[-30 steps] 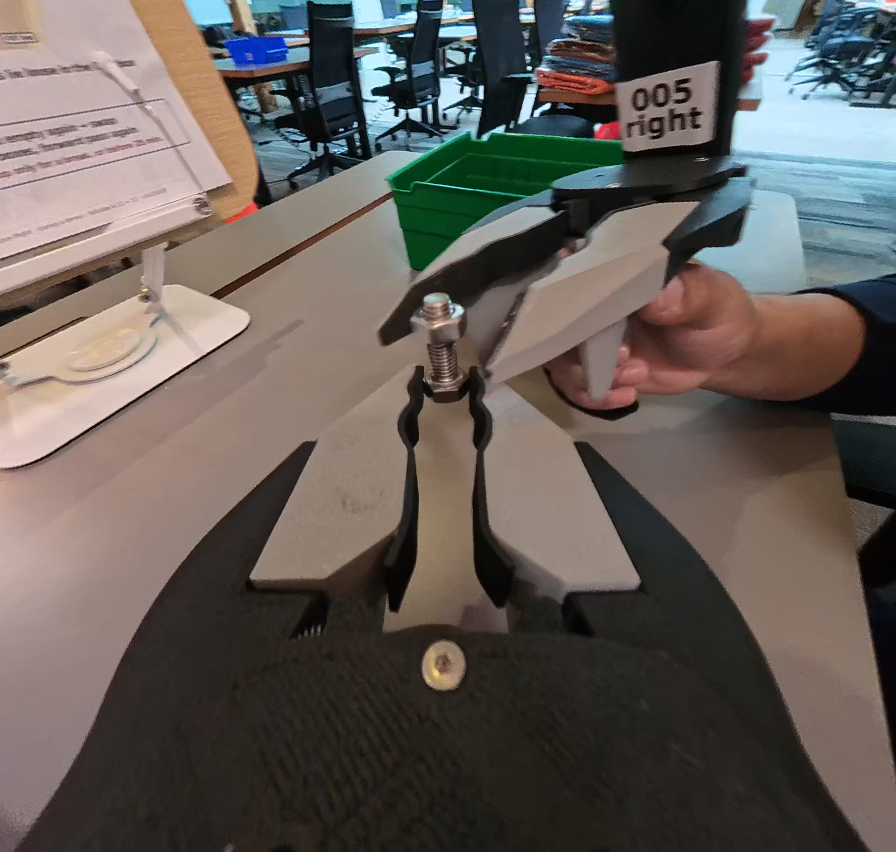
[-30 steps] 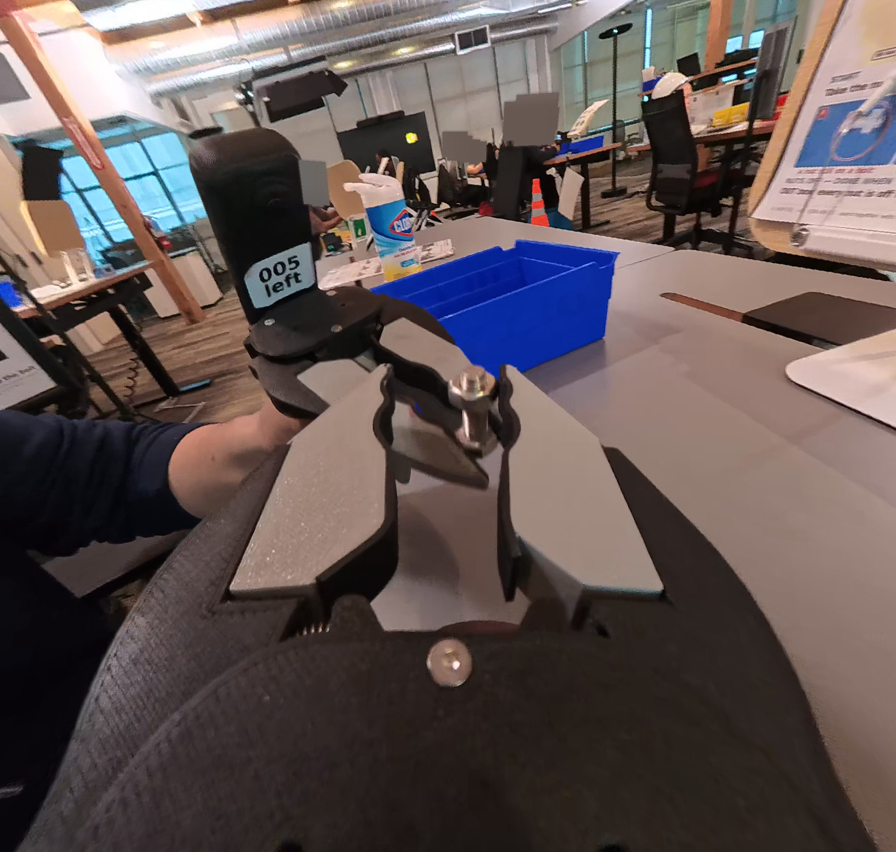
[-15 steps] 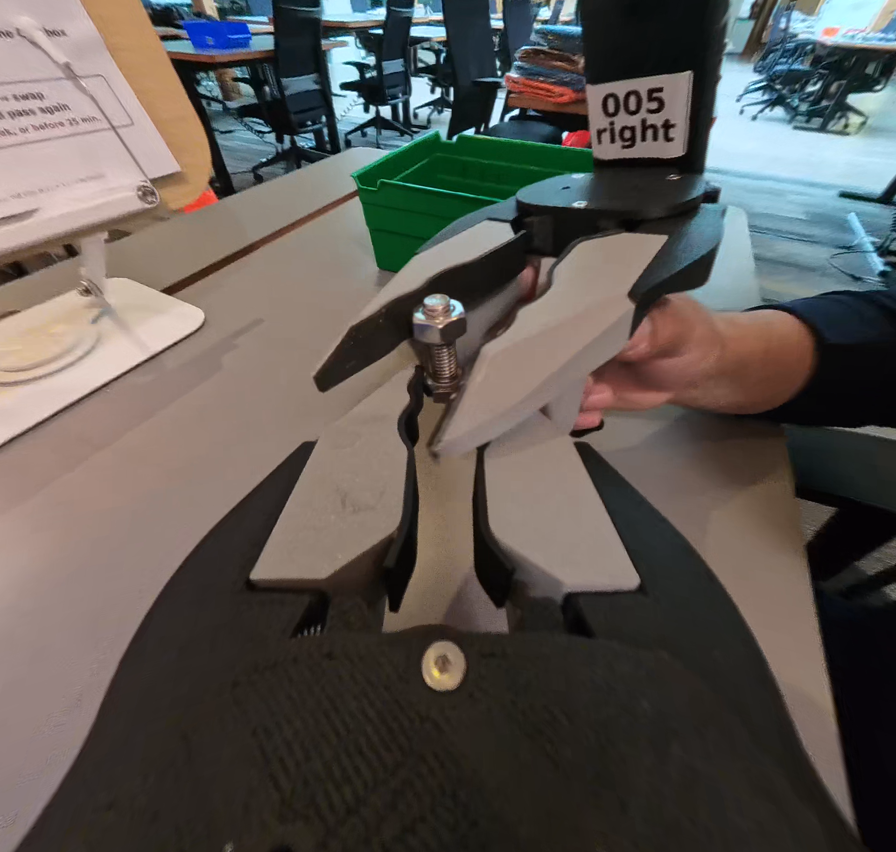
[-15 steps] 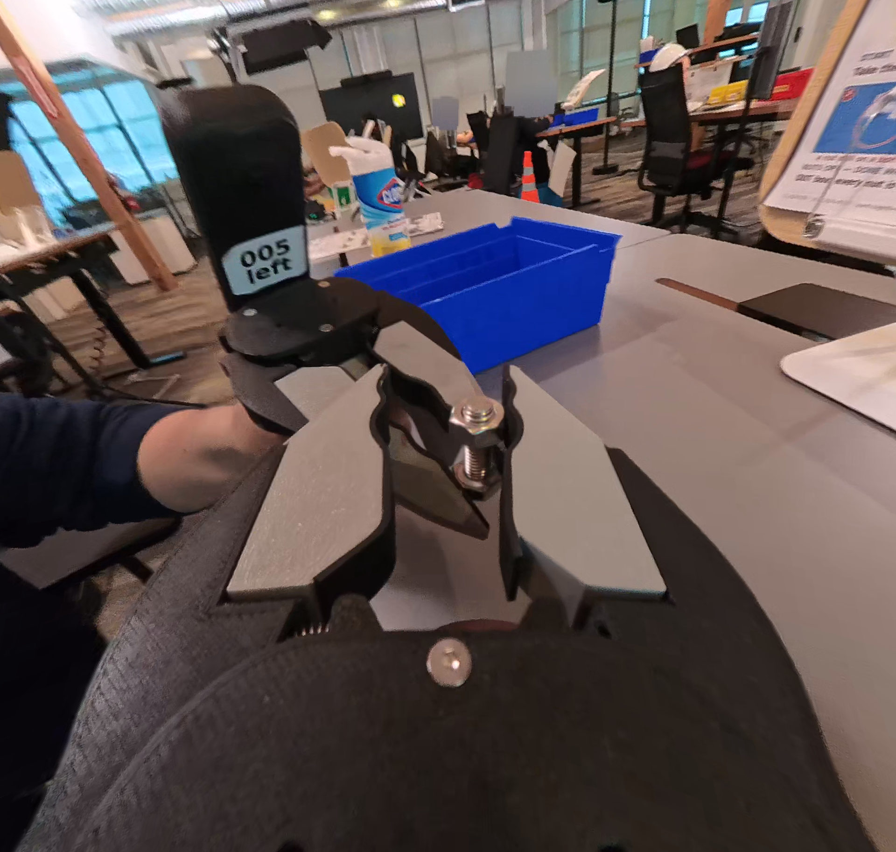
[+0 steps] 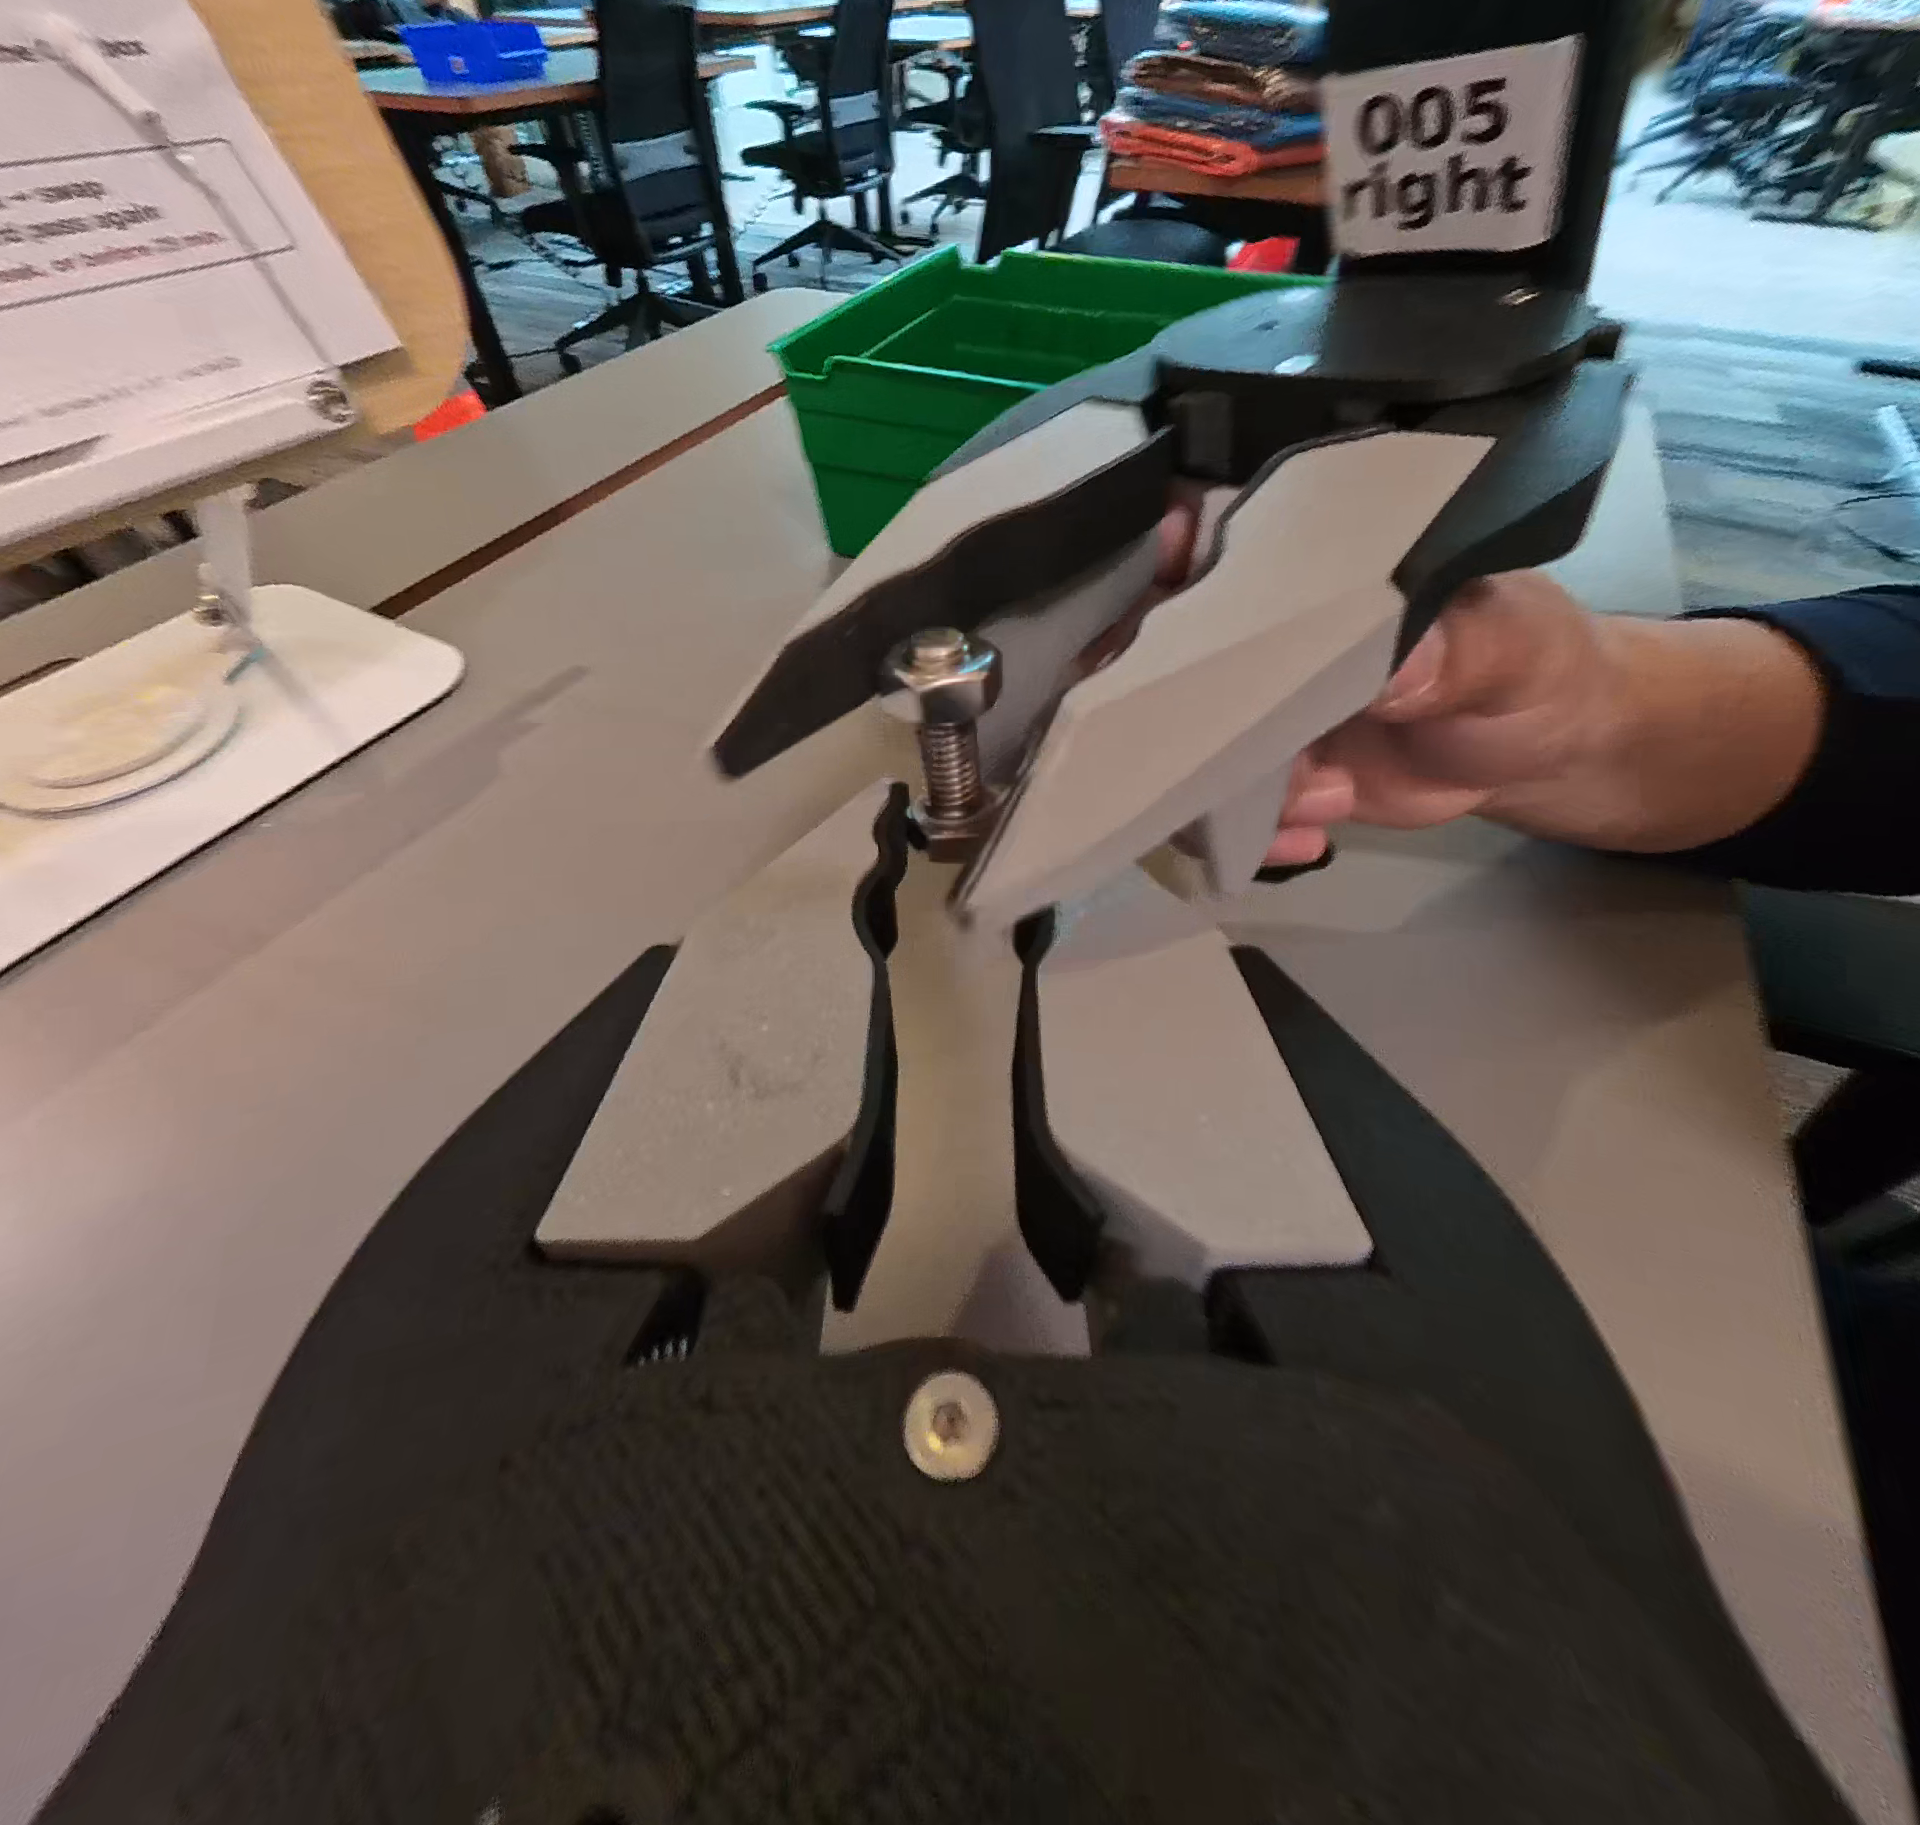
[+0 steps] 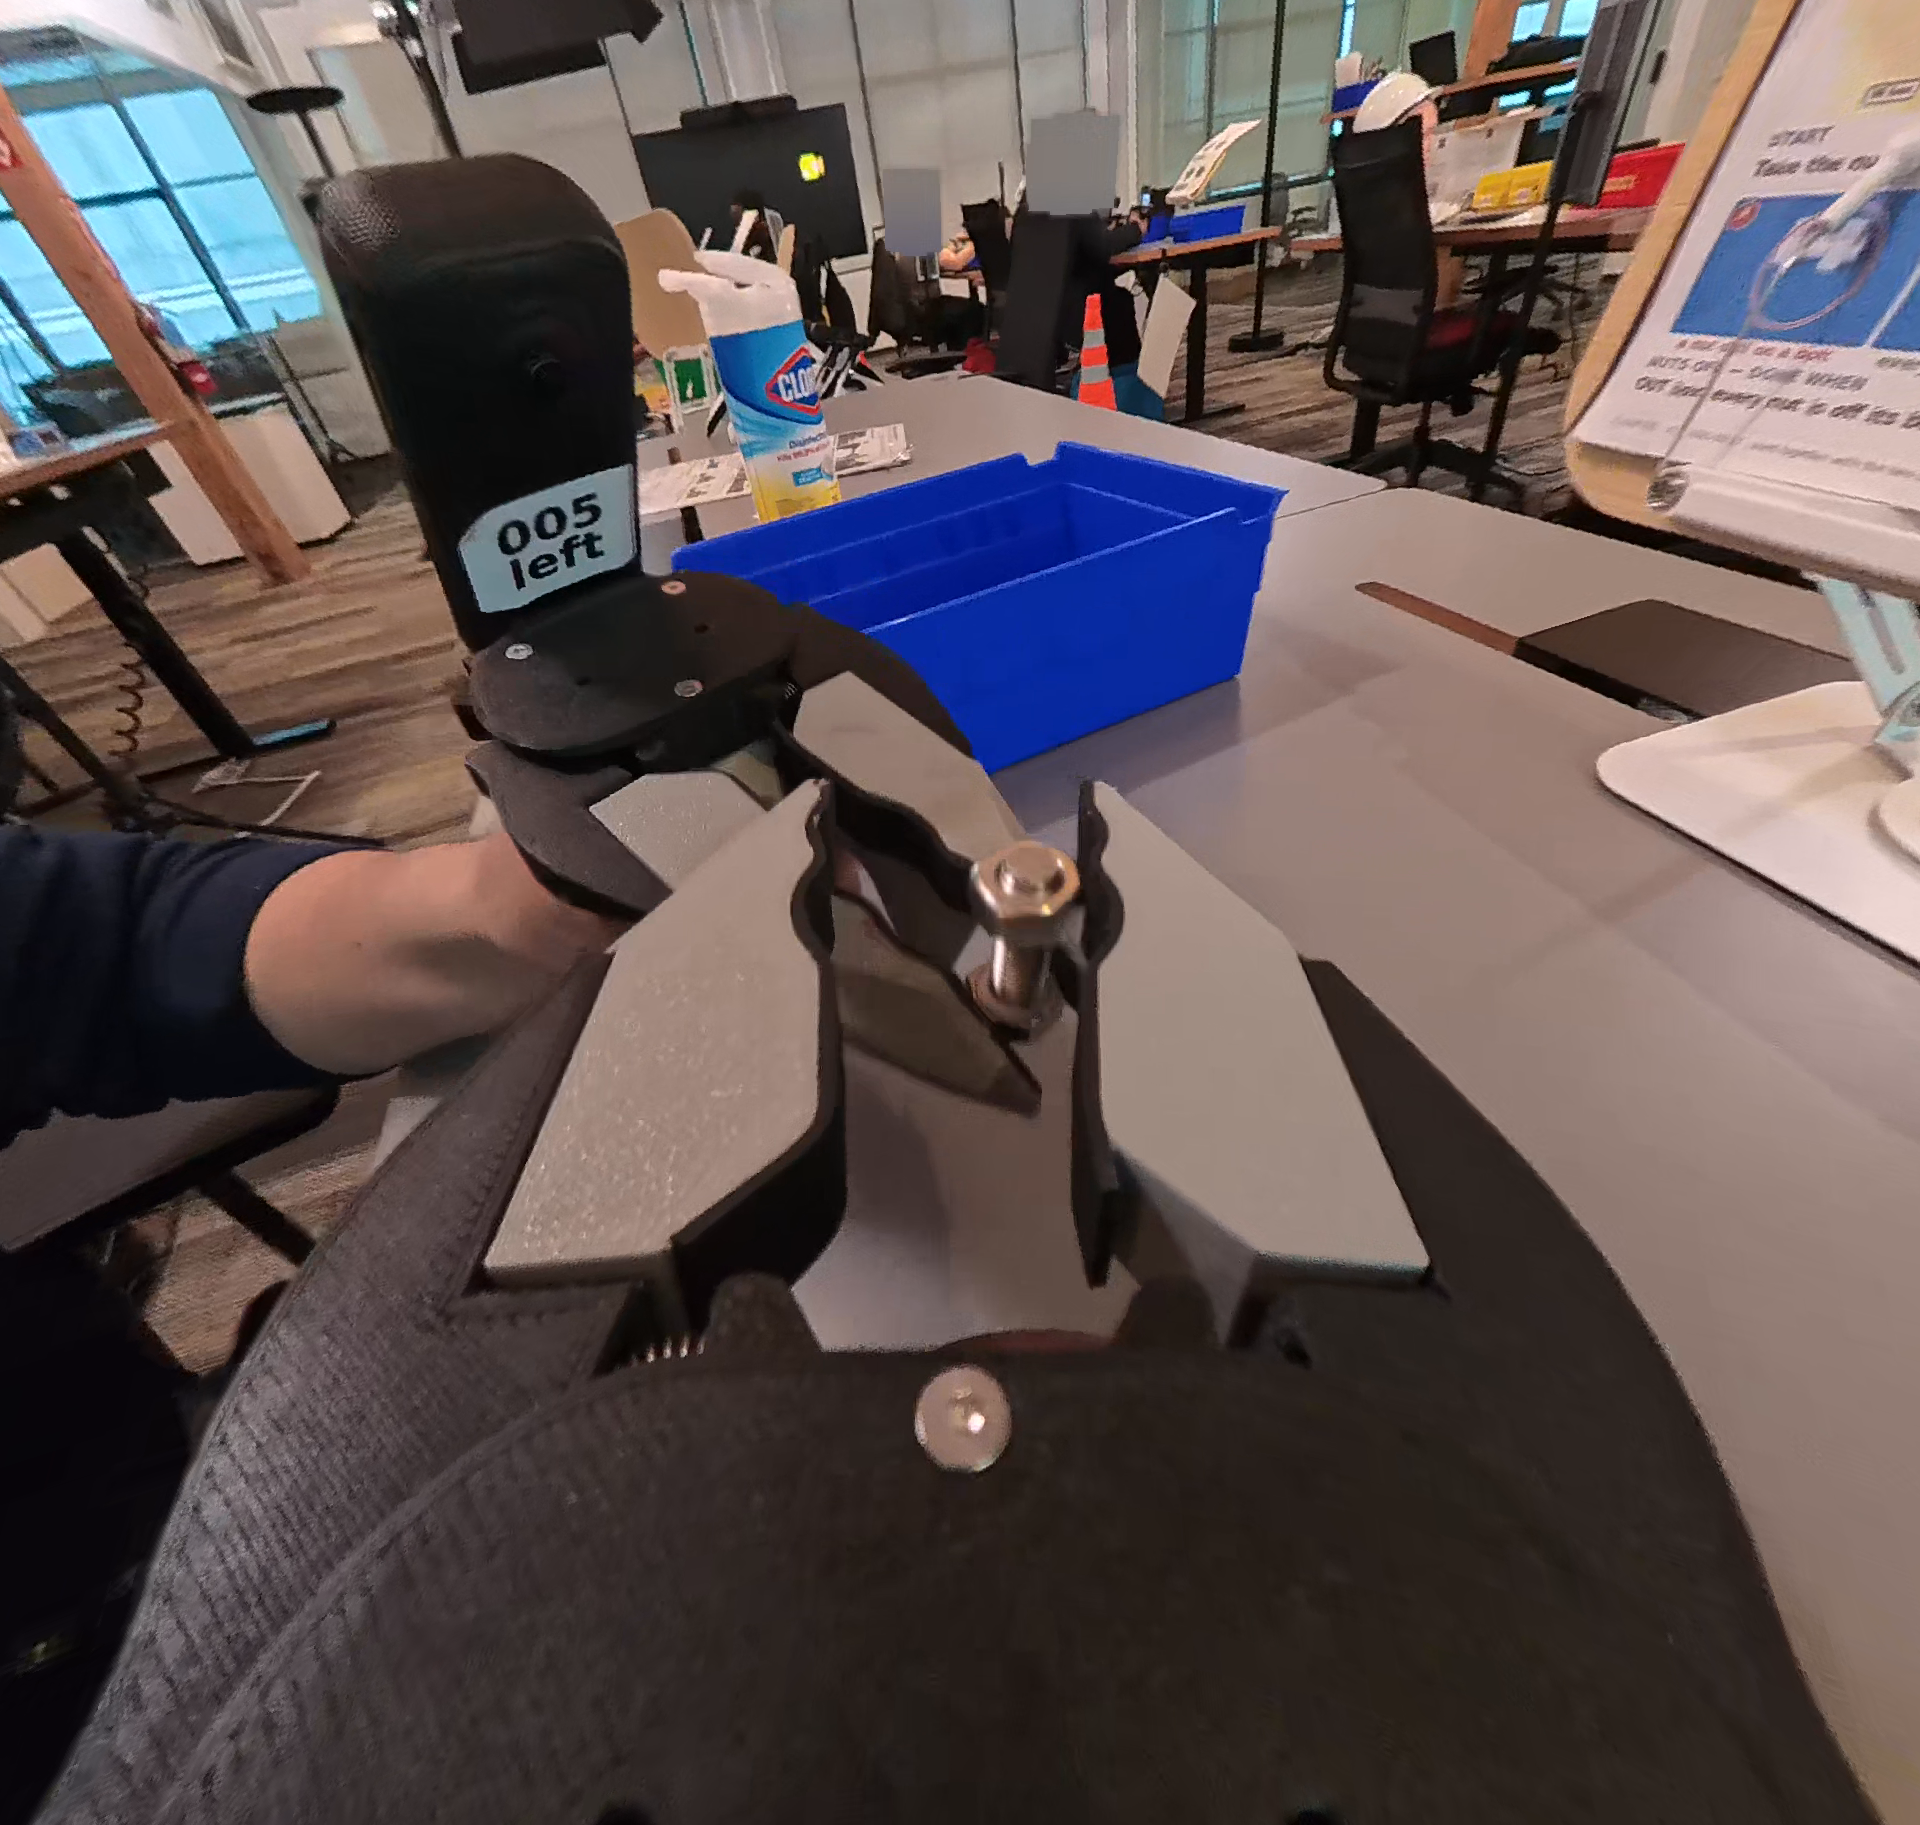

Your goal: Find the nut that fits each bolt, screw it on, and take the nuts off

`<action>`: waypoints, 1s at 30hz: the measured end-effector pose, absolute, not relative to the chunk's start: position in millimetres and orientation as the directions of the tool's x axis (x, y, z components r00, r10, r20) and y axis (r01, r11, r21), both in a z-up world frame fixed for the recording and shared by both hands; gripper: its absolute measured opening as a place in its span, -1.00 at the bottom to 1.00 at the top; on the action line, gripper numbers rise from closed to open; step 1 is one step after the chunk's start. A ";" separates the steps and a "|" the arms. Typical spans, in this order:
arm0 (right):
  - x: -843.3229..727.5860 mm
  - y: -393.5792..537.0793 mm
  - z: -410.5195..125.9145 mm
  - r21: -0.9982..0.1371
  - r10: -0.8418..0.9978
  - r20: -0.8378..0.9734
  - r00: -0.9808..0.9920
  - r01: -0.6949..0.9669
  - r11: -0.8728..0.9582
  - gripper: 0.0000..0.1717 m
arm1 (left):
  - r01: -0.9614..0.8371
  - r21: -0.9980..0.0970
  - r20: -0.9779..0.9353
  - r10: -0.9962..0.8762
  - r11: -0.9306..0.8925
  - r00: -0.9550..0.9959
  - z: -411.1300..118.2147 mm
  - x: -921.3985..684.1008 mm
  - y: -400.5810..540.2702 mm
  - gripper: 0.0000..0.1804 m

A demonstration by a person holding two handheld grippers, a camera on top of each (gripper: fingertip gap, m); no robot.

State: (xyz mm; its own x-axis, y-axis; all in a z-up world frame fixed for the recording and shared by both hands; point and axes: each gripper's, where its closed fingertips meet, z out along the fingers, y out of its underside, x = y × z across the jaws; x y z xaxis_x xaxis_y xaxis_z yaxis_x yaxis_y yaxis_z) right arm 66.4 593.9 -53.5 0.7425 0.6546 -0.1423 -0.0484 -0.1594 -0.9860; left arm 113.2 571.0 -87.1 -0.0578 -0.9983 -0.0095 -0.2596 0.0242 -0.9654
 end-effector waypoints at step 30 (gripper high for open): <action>100.5 597.3 -47.1 -0.990 0.564 -0.125 0.817 -0.070 -0.119 -0.56 | -0.269 -0.963 -0.047 -0.997 0.029 0.059 -90.7 102.2 607.3 -0.82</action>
State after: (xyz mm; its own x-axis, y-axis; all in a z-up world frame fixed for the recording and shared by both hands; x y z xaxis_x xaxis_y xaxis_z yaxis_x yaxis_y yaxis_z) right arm 100.5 597.3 -47.1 0.8165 0.5636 -0.1253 -0.0696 -0.1194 -0.9904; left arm 102.2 607.3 -90.7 0.0589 -0.9972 -0.0467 -0.2694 0.0292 -0.9626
